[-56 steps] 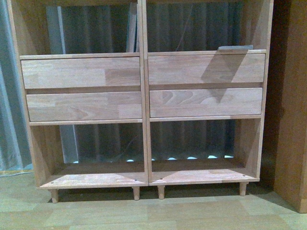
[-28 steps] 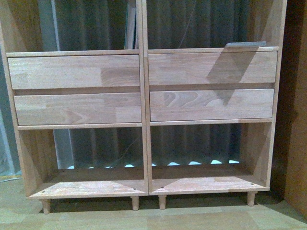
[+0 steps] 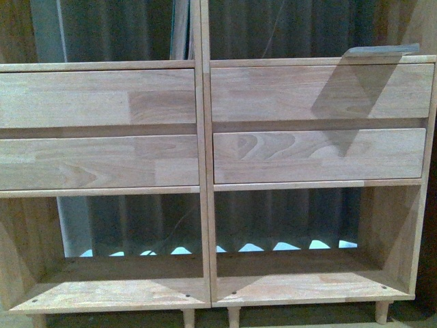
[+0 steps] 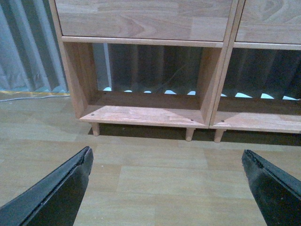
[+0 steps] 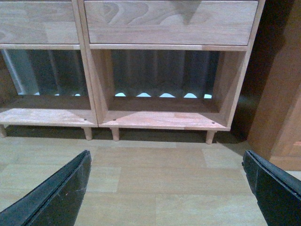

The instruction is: Organize books on shelf

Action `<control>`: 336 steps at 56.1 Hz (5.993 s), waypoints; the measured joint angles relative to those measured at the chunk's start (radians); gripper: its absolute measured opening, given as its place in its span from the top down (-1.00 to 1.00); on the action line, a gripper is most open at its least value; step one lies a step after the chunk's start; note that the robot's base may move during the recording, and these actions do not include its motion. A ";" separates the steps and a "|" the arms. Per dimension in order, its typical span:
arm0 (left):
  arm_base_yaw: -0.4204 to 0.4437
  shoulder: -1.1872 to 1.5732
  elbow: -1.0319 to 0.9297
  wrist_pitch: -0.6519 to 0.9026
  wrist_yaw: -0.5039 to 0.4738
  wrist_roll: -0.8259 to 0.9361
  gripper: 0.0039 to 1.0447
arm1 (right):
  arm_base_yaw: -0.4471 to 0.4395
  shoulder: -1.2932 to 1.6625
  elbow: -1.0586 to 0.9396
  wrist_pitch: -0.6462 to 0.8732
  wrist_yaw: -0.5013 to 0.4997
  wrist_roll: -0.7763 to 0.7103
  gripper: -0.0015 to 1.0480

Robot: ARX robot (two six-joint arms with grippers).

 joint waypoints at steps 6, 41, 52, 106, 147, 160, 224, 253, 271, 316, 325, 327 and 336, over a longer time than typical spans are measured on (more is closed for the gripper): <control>0.000 0.000 0.000 0.000 0.000 0.000 -0.87 | 0.000 0.000 0.000 0.000 0.000 0.000 -0.87; 0.000 0.000 0.000 0.000 0.000 0.000 -0.87 | 0.000 0.000 0.000 0.000 -0.001 0.000 -0.87; 0.000 0.000 0.000 0.000 0.000 0.000 -0.87 | 0.000 0.000 0.000 0.000 0.000 0.000 -0.87; 0.000 0.000 0.000 0.000 0.000 0.000 -0.87 | 0.000 0.000 0.000 0.000 -0.001 0.000 -0.87; 0.000 0.000 0.000 0.000 0.000 0.000 -0.87 | -0.200 1.153 0.650 0.604 -0.399 1.099 -0.87; 0.000 0.000 0.000 0.000 0.000 0.000 -0.87 | -0.228 1.424 0.789 0.652 -0.316 1.325 -0.87; 0.000 0.000 0.000 0.000 0.000 0.000 -0.87 | -0.287 1.773 1.157 0.543 -0.227 1.417 0.07; 0.010 0.004 0.001 -0.005 0.040 -0.024 -0.87 | -0.285 1.690 1.069 0.598 -0.268 1.477 0.86; 0.312 0.325 0.162 0.233 0.499 -0.316 -0.87 | -0.300 1.538 1.077 0.626 -0.379 1.515 0.86; -0.119 1.272 1.312 0.282 0.750 -0.717 -0.87 | -0.046 1.284 1.122 0.750 -0.668 1.309 0.86; -0.221 1.267 1.313 0.278 0.726 -0.680 -0.87 | -0.017 1.189 1.020 0.788 -0.690 1.276 0.86; -0.232 1.266 1.310 0.288 0.724 -0.676 -0.87 | -0.016 1.174 0.996 0.800 -0.692 1.277 0.86; -0.266 1.252 1.264 0.374 0.751 -0.697 -0.87 | -0.018 1.160 0.907 0.861 -0.695 1.288 0.86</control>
